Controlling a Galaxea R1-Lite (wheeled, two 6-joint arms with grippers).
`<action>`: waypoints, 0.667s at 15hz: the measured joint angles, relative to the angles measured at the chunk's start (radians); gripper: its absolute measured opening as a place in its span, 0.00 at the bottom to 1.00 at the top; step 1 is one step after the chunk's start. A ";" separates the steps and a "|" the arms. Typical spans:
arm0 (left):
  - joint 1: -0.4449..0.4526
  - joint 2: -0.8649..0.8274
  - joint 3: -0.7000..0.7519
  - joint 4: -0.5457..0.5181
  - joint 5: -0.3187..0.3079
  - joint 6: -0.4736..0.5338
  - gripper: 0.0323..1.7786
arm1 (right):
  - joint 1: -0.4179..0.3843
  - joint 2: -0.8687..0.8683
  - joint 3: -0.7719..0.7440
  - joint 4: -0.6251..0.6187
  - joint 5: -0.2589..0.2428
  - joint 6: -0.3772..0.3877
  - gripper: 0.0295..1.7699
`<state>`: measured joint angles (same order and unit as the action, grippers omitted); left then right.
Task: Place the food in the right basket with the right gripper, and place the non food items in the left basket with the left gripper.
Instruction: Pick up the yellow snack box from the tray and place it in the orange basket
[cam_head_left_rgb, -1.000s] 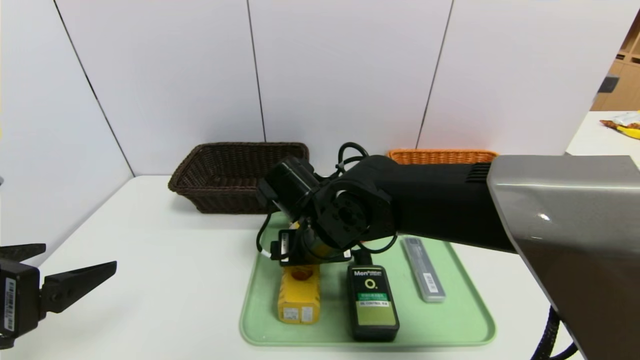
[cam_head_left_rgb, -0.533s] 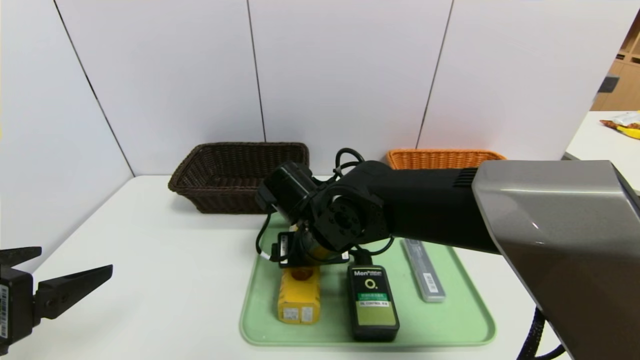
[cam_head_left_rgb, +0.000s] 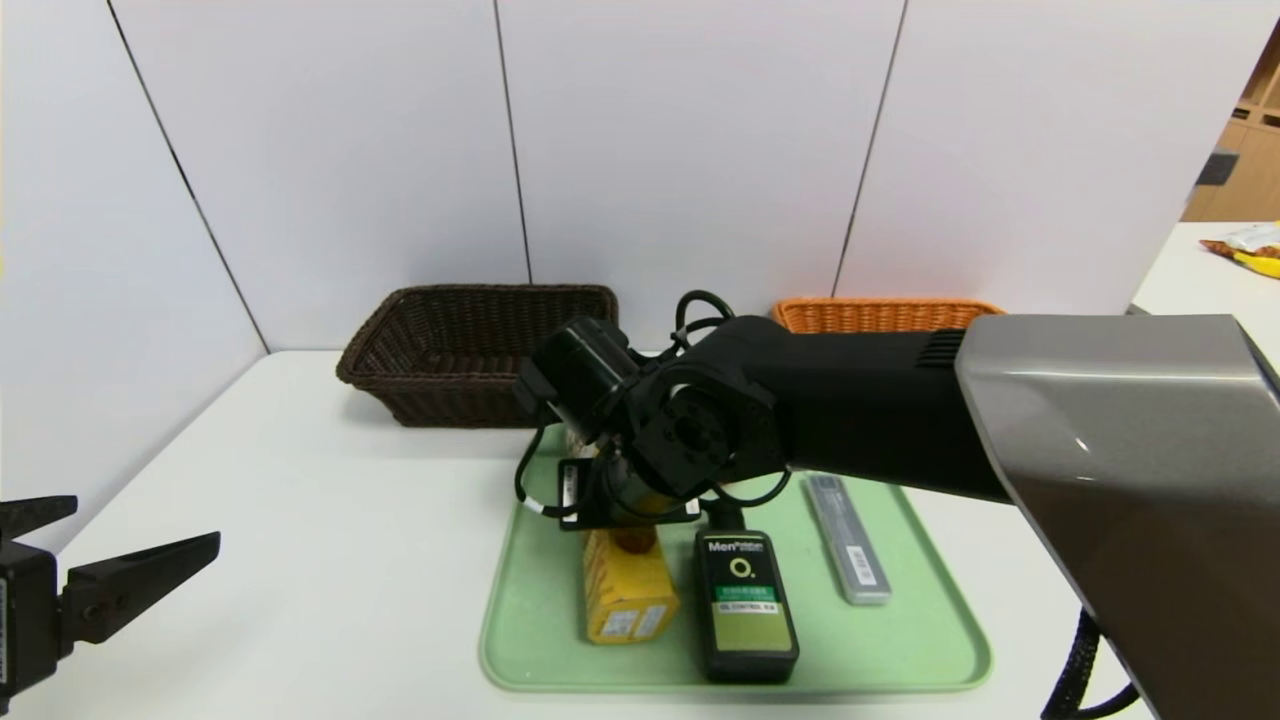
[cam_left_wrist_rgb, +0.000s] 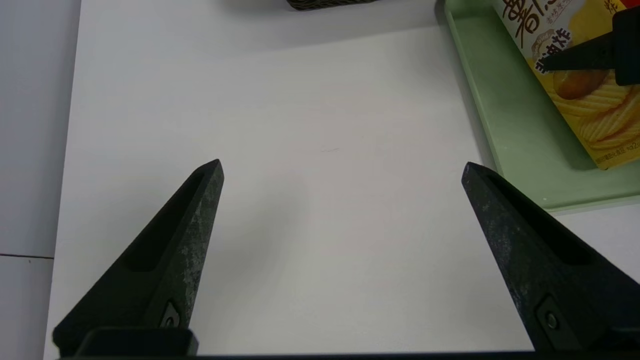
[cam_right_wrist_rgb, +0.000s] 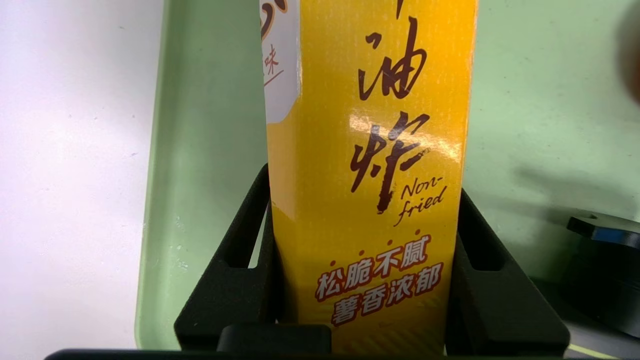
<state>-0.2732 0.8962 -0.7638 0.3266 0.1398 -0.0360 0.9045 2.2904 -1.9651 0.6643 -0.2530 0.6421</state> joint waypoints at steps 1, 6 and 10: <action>0.000 0.000 0.000 0.000 0.000 0.000 0.95 | -0.001 -0.006 0.000 0.003 0.000 0.001 0.46; 0.000 0.000 -0.003 0.000 0.000 -0.010 0.95 | -0.036 -0.025 0.002 0.043 0.000 0.024 0.46; 0.000 0.004 -0.009 -0.001 0.000 -0.010 0.95 | -0.088 -0.029 0.002 0.065 0.000 0.066 0.46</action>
<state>-0.2732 0.9004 -0.7730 0.3260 0.1400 -0.0460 0.8168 2.2611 -1.9628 0.7294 -0.2526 0.7077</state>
